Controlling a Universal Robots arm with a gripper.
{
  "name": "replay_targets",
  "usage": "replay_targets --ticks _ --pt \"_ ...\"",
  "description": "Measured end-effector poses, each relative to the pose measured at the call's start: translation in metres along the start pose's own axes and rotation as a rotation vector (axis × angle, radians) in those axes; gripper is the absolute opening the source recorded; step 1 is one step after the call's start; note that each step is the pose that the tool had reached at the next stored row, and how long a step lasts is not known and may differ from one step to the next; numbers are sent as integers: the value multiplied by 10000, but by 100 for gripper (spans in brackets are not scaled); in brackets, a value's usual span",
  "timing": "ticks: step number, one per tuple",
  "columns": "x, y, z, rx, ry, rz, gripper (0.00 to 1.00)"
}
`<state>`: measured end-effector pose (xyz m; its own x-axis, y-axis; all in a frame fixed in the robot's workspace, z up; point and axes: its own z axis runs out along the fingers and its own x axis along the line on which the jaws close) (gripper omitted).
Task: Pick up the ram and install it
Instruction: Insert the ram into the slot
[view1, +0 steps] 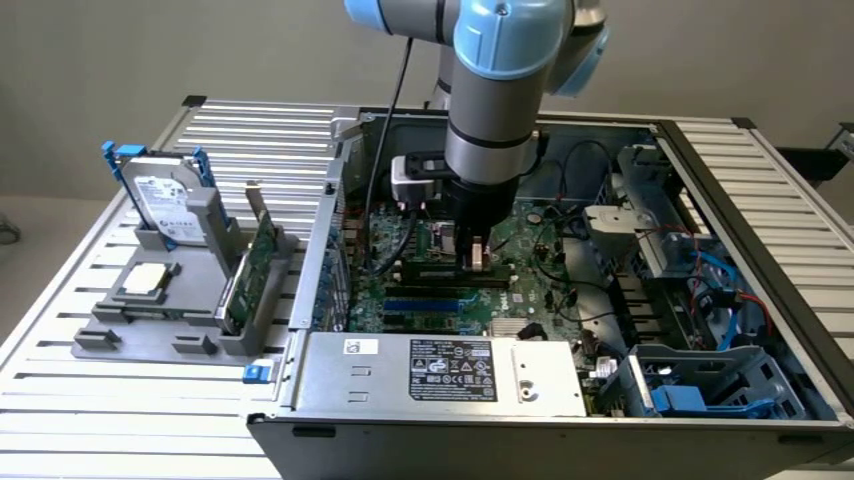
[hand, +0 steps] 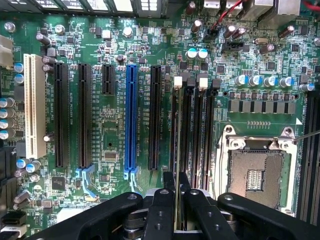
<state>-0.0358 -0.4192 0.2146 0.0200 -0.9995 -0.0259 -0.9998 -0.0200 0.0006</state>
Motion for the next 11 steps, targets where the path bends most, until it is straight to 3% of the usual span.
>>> replay_targets --ticks 11 --pt "0 3 15 1 0 0 15"
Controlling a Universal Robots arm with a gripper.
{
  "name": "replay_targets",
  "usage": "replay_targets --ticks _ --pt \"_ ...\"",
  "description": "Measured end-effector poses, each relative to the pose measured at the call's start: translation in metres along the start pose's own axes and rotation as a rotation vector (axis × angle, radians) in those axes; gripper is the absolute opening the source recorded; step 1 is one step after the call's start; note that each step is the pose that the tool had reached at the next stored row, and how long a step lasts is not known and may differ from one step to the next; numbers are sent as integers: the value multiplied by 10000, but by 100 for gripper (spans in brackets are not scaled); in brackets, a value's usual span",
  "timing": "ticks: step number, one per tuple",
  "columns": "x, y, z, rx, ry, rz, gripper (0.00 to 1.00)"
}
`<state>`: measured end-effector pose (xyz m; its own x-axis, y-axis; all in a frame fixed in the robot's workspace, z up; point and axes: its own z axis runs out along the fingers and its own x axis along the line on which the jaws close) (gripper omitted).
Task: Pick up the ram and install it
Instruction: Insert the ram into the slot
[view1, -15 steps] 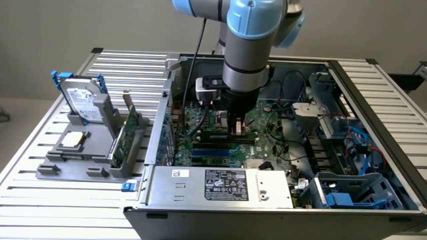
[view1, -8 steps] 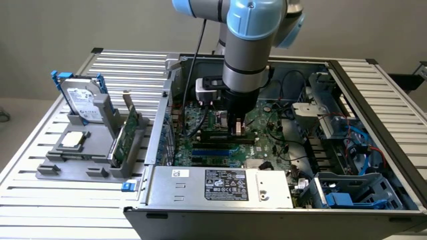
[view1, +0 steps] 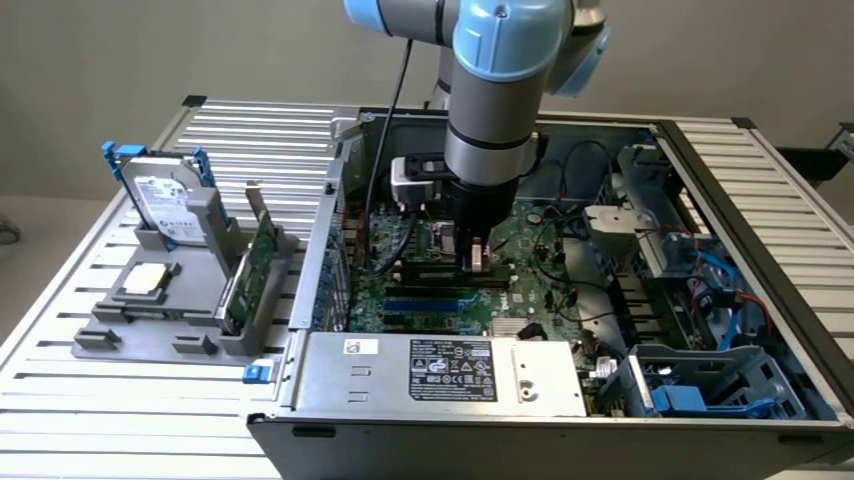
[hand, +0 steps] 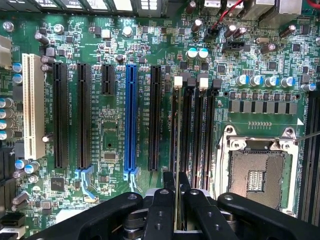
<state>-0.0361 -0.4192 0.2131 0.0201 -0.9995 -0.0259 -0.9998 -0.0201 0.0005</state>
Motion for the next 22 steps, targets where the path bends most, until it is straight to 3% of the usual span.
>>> replay_targets --ticks 18,20,22 --pt "0 10 3 -31 -1 1 15" --pt "0 10 3 -28 0 2 16" --pt "-1 9 4 -28 -1 2 29"
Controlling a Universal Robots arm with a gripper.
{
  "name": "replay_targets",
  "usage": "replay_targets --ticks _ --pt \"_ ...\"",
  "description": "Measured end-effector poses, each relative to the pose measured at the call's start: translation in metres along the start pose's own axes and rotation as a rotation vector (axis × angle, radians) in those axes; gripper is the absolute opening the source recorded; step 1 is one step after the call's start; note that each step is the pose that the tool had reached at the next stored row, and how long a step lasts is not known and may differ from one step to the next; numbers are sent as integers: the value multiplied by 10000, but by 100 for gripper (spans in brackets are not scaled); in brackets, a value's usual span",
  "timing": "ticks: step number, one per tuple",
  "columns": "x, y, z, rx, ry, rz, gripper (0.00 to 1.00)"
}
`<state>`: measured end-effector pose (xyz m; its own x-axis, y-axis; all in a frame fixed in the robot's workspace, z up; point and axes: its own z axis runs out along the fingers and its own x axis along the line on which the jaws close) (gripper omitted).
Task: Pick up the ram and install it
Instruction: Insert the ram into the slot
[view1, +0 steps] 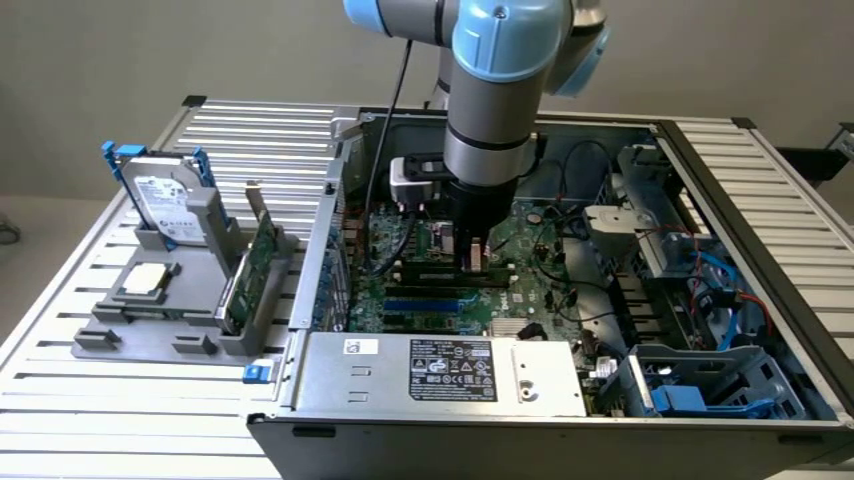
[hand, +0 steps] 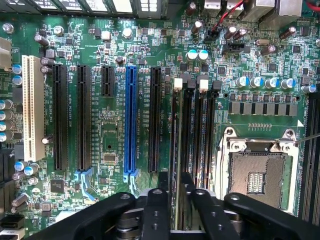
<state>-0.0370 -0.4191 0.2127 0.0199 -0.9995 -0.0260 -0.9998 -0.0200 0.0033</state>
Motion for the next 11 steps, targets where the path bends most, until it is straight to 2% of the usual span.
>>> replay_targets --ticks 1,4,5,11 --pt "0 0 0 -1 -1 0 35" --pt "-1 0 -13 -20 -2 -1 40" --pt "-1 0 -29 -37 -2 0 47" --pt "-5 1 -195 -129 -4 2 47"
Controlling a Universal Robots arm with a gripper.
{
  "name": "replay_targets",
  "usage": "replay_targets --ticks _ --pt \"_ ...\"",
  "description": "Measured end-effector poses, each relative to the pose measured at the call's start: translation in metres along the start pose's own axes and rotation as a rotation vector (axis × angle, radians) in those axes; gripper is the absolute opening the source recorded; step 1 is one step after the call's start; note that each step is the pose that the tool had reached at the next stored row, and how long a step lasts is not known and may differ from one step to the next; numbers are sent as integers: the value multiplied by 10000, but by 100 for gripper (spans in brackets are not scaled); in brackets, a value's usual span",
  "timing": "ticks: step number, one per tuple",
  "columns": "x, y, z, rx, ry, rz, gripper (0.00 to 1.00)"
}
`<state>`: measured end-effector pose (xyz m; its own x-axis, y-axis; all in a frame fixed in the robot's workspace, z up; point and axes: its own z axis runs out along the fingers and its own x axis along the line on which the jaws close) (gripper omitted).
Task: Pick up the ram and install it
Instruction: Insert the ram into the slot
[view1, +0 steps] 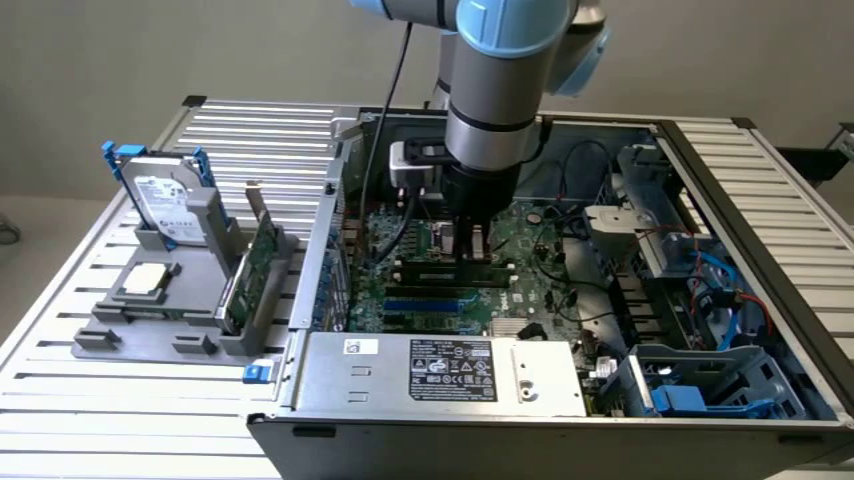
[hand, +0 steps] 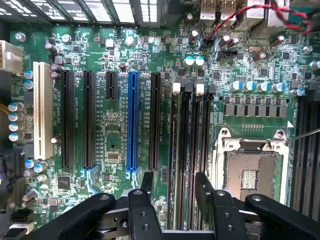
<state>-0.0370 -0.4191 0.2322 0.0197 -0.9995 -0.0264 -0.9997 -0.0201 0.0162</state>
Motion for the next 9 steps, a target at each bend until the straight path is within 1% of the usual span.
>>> replay_targets --ticks 3,4,6,7,9 --pt "-3 2 -110 -25 1 1 47" --pt "-3 2 -143 -35 2 1 45" --pt "-5 3 -191 -65 0 3 32" --pt "-5 3 -207 -84 0 7 32" --pt "-5 7 -223 -113 -1 18 20"
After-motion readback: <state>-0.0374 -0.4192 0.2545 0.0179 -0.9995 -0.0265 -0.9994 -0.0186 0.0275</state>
